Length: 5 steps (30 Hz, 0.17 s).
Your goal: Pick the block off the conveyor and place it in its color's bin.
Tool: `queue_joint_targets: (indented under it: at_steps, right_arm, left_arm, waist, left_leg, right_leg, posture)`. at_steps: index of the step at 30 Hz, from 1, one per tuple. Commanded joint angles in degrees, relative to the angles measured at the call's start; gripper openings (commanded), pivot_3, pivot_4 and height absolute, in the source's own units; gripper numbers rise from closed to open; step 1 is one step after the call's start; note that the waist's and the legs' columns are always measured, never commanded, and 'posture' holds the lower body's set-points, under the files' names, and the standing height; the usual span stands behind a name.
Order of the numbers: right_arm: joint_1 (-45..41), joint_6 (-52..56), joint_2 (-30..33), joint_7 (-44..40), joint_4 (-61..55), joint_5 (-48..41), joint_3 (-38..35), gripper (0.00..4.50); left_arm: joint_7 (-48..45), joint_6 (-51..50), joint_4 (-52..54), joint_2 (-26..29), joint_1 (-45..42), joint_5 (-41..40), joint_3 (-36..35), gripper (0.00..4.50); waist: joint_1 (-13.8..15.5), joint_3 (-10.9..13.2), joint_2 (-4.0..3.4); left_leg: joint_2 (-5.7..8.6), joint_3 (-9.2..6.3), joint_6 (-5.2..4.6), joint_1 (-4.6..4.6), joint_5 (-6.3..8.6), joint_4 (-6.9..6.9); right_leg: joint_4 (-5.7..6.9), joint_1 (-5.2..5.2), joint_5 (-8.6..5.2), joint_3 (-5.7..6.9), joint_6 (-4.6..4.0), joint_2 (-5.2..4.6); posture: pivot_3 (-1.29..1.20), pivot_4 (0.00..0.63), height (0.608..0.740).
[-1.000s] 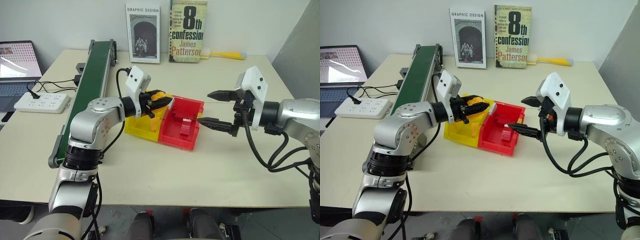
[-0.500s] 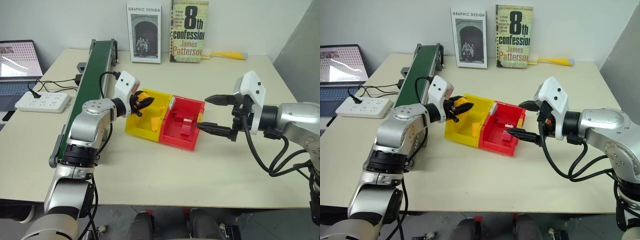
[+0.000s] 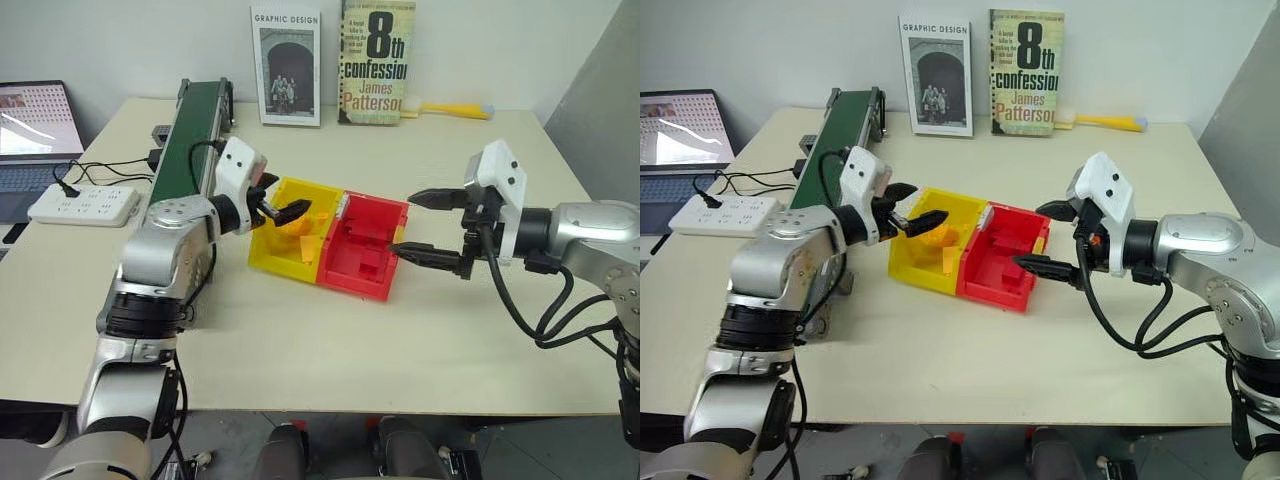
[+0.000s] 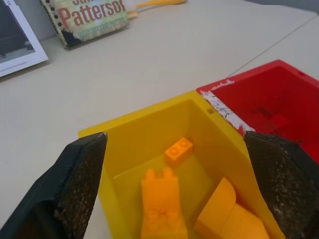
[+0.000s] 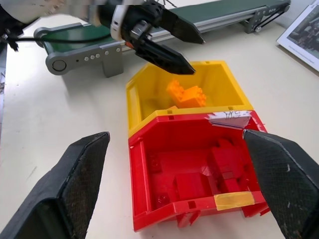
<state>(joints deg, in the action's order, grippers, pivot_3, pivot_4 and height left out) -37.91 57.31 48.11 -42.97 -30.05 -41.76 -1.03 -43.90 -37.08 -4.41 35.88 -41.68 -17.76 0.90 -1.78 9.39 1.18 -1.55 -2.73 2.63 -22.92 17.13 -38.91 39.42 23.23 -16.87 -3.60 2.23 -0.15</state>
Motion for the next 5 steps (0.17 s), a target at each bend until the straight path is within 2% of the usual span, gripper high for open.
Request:
queue_joint_targets:
  at_steps: [1, 5]
  right_arm:
    - [-0.6, -3.6, 2.4, -2.9, 2.0, 2.2, -0.6, 4.5]
    - [-0.1, -5.5, 2.9, -4.5, 3.8, 3.8, 0.1, 4.5]
  left_arm:
    - [-8.4, 0.4, 4.6, 7.8, 1.1, -0.3, 0.3, 4.49]
    - [-13.7, 1.5, 4.0, 13.5, 1.8, -0.3, -0.1, 4.49]
  waist:
    - [0.0, 0.0, -0.01]
    - [0.0, 0.0, -0.03]
  left_leg:
    - [0.0, 0.0, 0.0, 0.0, 0.0, 0.0]
    - [0.01, 0.01, 0.0, 0.01, 0.0, 0.01]
  right_leg:
    - [-0.02, 0.01, 0.0, 0.0, 0.0, 0.0]
    - [0.0, 0.0, -0.01, 0.02, -0.01, 0.01]
  posture:
    - [0.0, 0.15, 0.74]
    - [0.0, 0.15, 0.74]
